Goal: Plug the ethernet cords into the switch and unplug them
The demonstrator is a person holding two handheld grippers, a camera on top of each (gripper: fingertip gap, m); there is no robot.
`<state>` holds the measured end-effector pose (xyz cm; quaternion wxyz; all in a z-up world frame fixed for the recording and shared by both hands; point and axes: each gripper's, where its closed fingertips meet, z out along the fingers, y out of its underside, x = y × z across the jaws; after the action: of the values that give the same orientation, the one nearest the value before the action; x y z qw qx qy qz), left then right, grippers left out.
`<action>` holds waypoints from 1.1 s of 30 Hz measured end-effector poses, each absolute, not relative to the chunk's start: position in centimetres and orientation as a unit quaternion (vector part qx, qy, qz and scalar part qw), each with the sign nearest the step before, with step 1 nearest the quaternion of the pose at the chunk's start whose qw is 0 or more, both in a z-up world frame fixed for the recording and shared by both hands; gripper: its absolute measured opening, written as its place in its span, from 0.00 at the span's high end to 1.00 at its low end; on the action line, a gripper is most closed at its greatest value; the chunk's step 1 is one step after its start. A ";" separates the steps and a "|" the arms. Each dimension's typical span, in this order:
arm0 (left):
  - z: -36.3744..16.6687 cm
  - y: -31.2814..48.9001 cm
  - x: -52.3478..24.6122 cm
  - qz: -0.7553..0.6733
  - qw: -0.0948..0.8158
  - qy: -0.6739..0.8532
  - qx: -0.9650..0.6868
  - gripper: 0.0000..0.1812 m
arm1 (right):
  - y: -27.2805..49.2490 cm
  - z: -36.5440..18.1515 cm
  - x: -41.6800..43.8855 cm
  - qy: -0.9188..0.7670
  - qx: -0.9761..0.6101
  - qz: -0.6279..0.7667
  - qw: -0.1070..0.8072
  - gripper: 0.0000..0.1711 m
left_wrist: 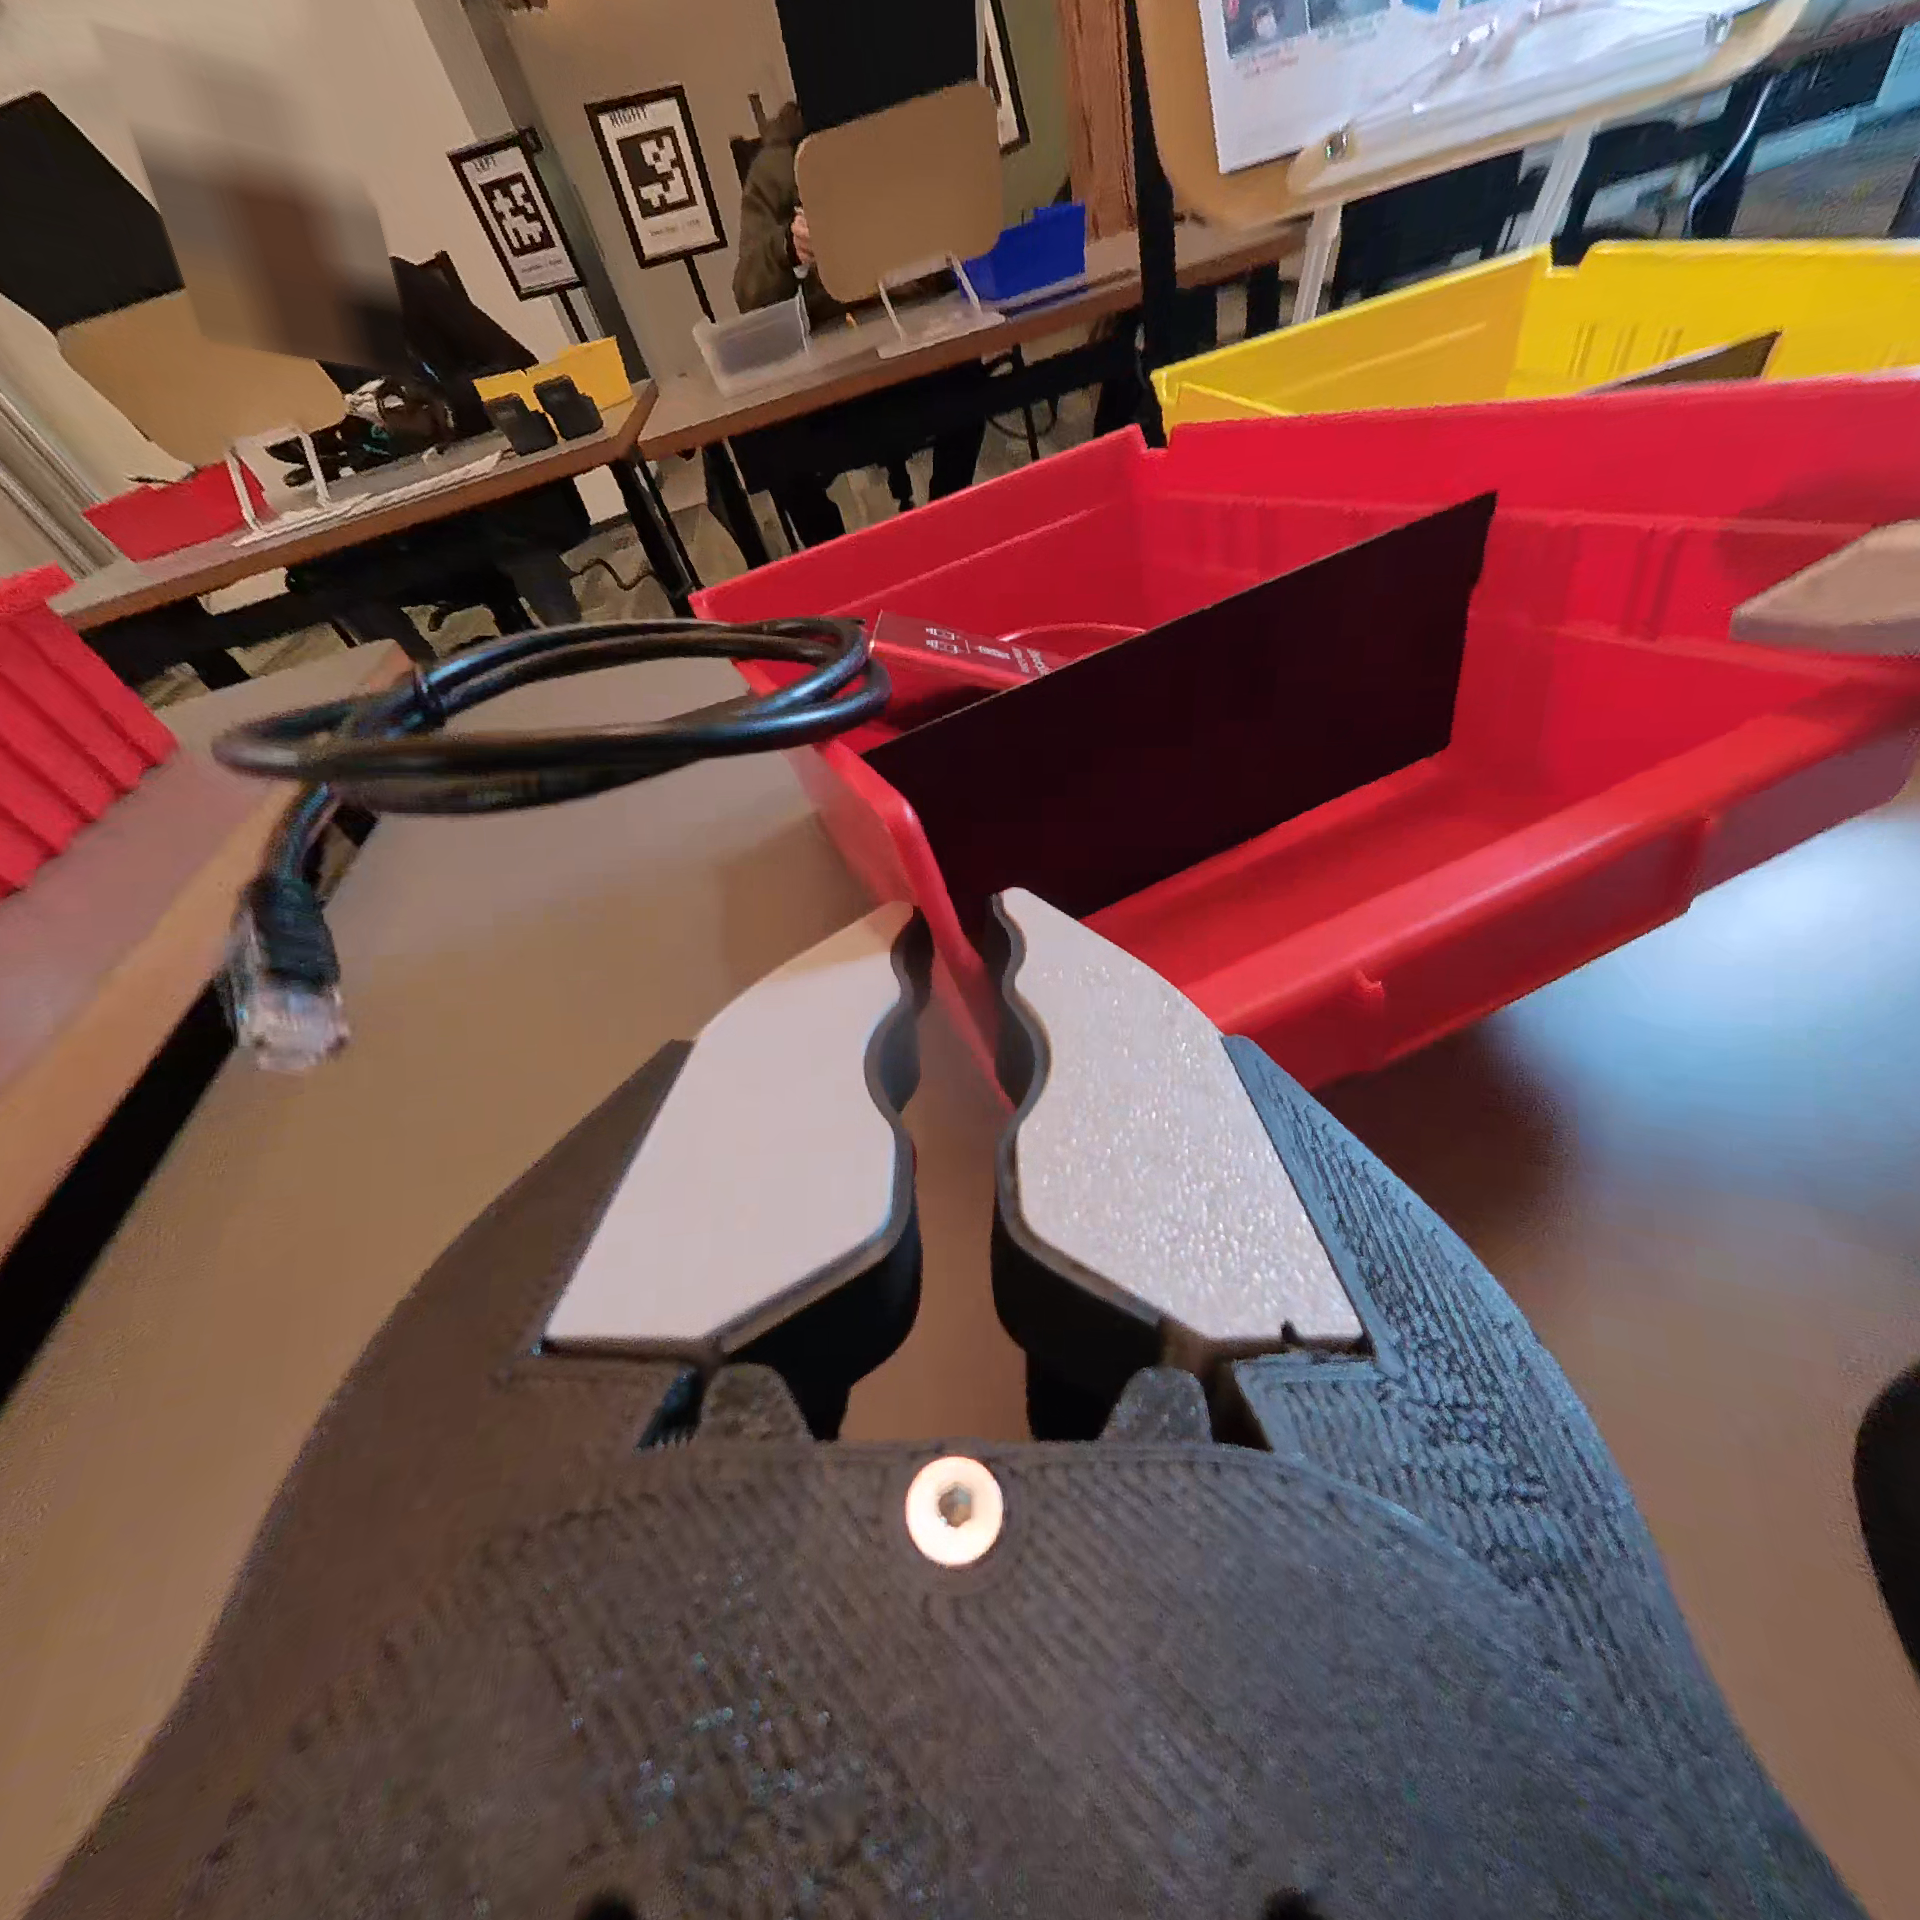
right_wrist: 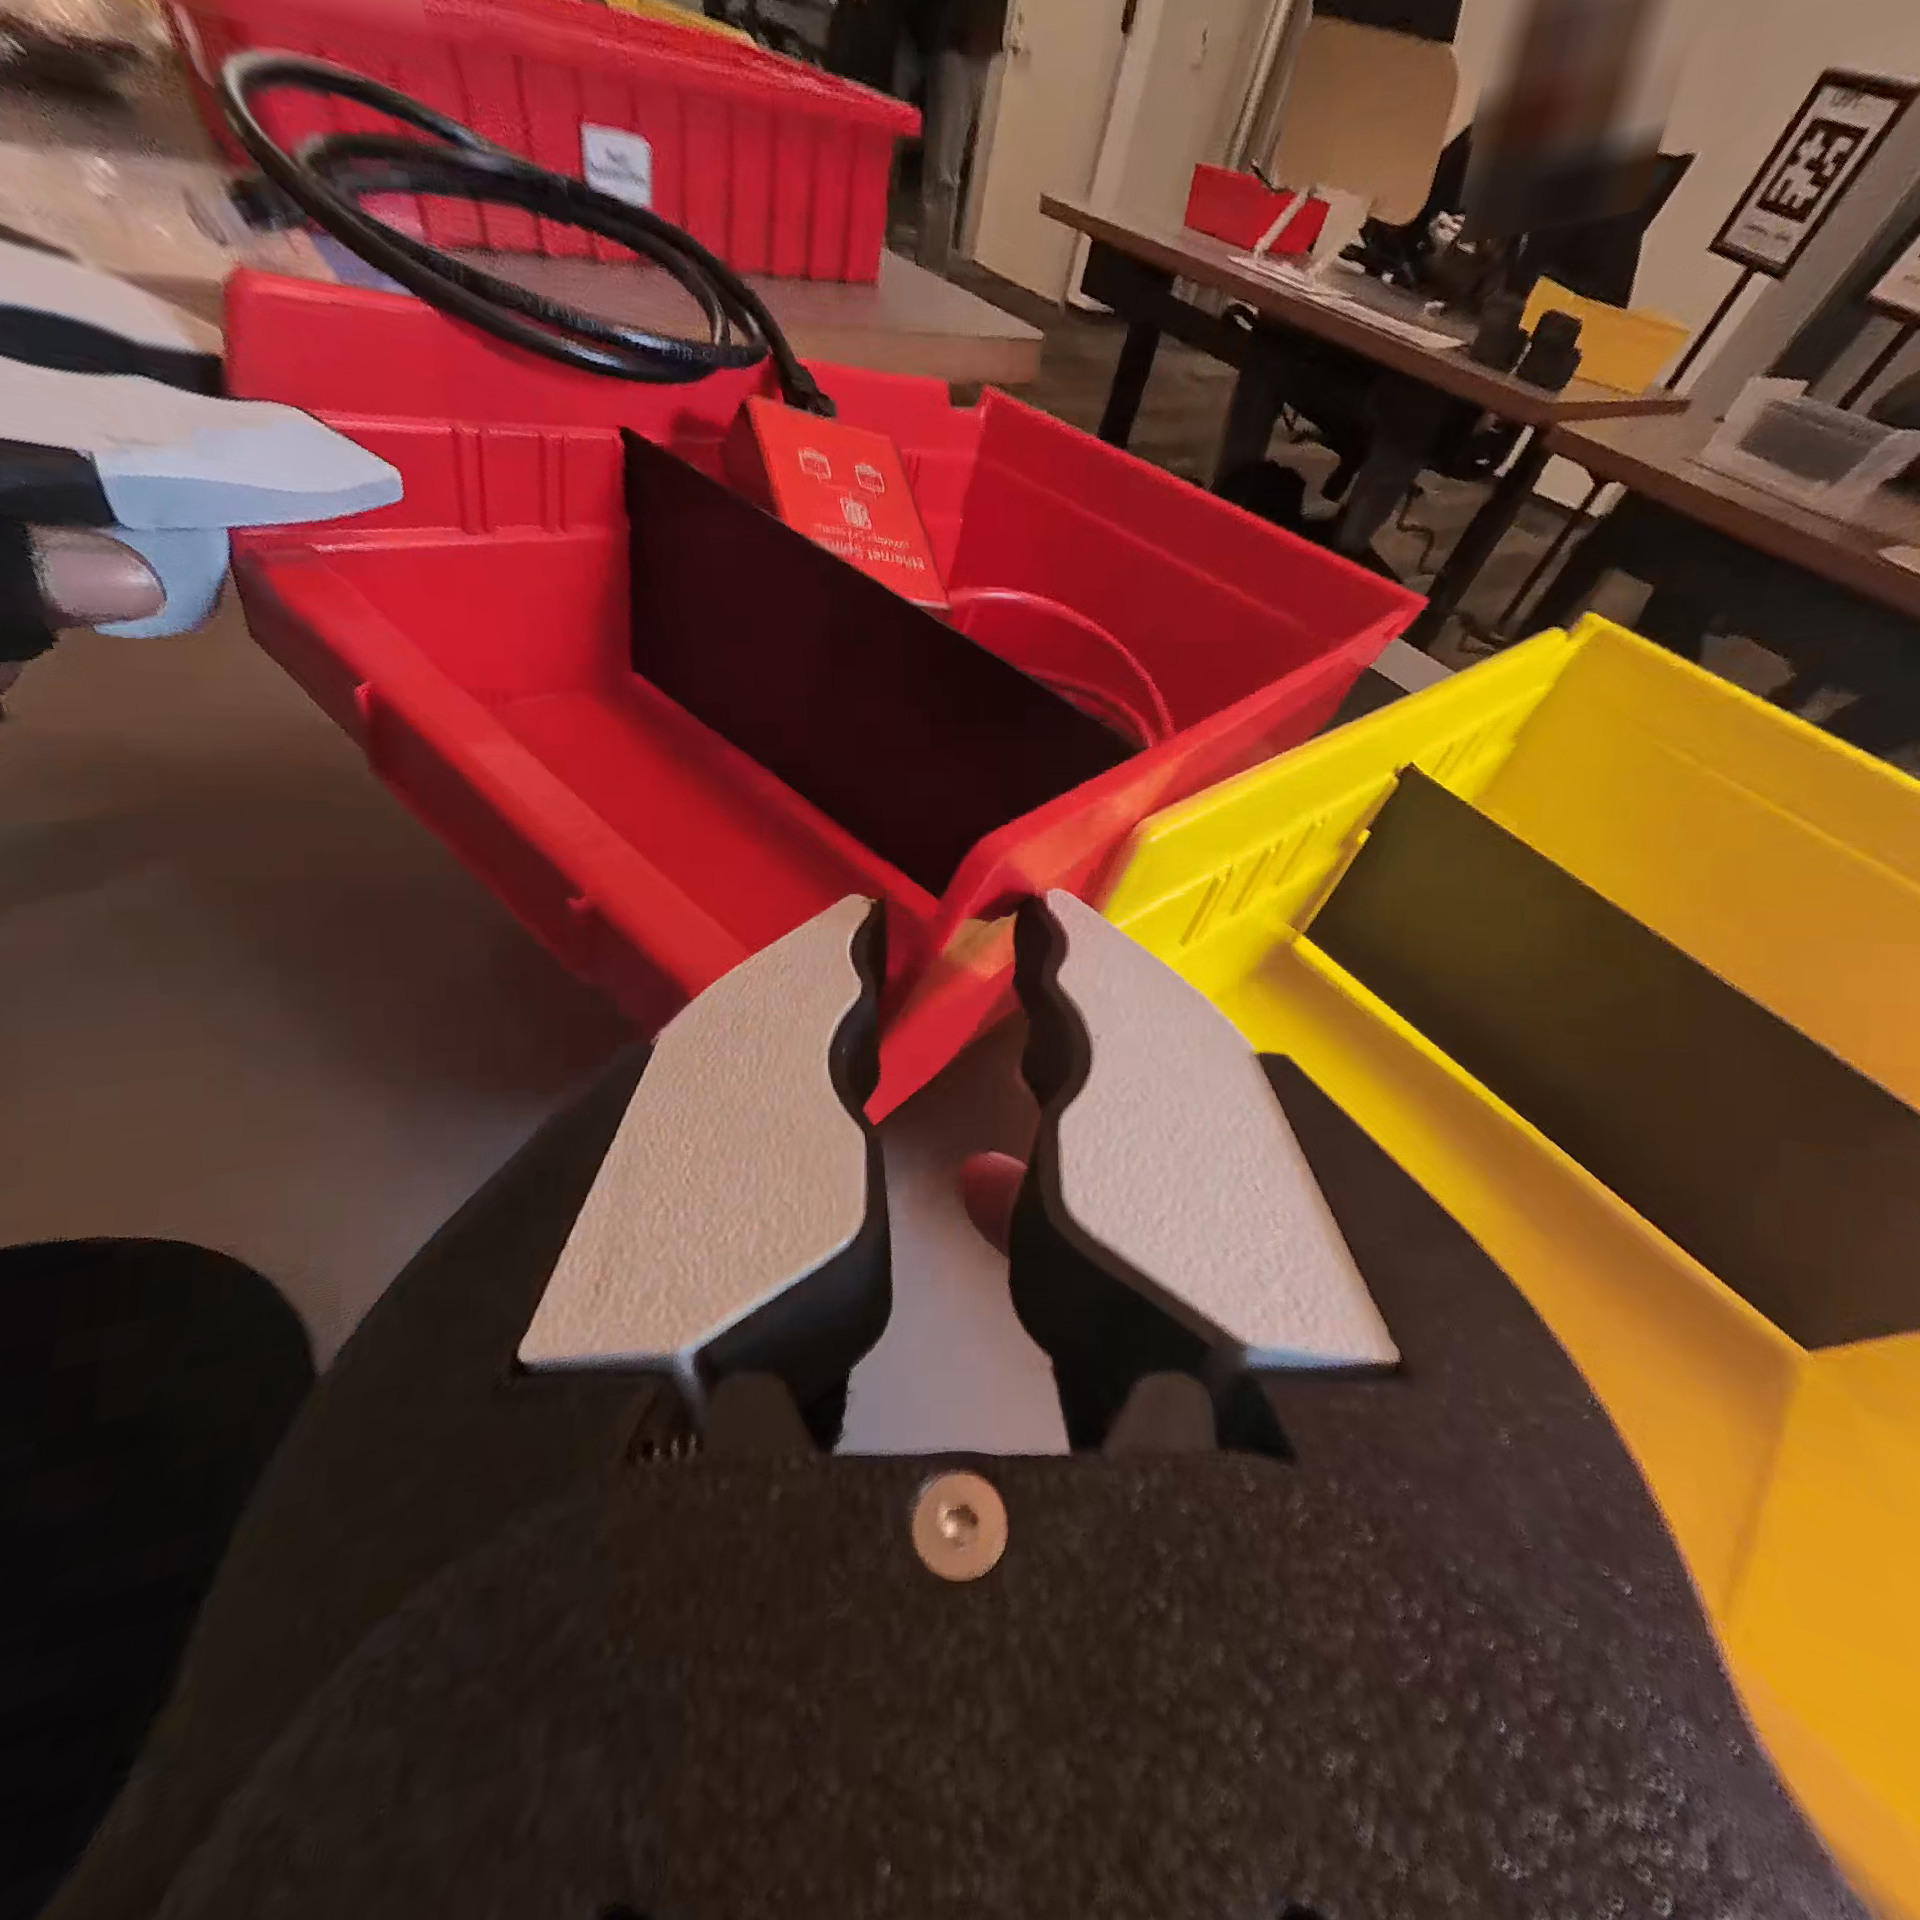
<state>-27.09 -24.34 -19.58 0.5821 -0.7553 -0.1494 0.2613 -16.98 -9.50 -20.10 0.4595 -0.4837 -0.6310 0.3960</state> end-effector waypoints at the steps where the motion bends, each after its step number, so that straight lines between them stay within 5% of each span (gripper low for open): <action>1: -19.9 -23.8 -27.3 0.254 0.587 -0.159 -0.752 0.95 | -9.2 -20.4 -16.9 -0.637 -0.485 0.384 0.460 0.86; 5: -22.2 -22.5 -27.1 0.191 0.529 -0.136 -0.816 0.90 | -8.4 -22.0 -15.6 -0.694 -0.469 0.341 0.427 0.79; 13: -15.6 -26.9 -25.3 0.254 0.556 -0.052 -0.790 0.87 | -2.3 -18.6 -11.0 -0.770 -0.409 0.279 0.402 0.74; 20: -21.9 -18.1 -17.7 0.141 0.367 0.168 -0.904 0.75 | 1.8 -26.2 -11.1 -0.903 -0.351 0.053 0.244 0.66; 23: -26.1 -16.0 -18.3 0.129 0.266 0.211 -0.932 0.71 | 2.9 -28.9 -11.5 -0.918 -0.341 0.014 0.203 0.75; 26: -28.2 -15.0 -19.0 0.124 0.226 0.237 -0.937 0.78 | 3.7 -29.3 -11.3 -0.913 -0.350 0.020 0.211 0.81; 33: -28.2 -14.0 -18.8 0.156 0.285 0.240 -0.915 0.80 | 5.0 -28.9 -4.4 -0.897 -0.374 0.039 0.231 0.79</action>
<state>-18.81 -14.00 -28.24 0.2854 -0.9147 0.2395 0.1565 -4.38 5.04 -28.91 0.2313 -0.3742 -0.8972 0.0387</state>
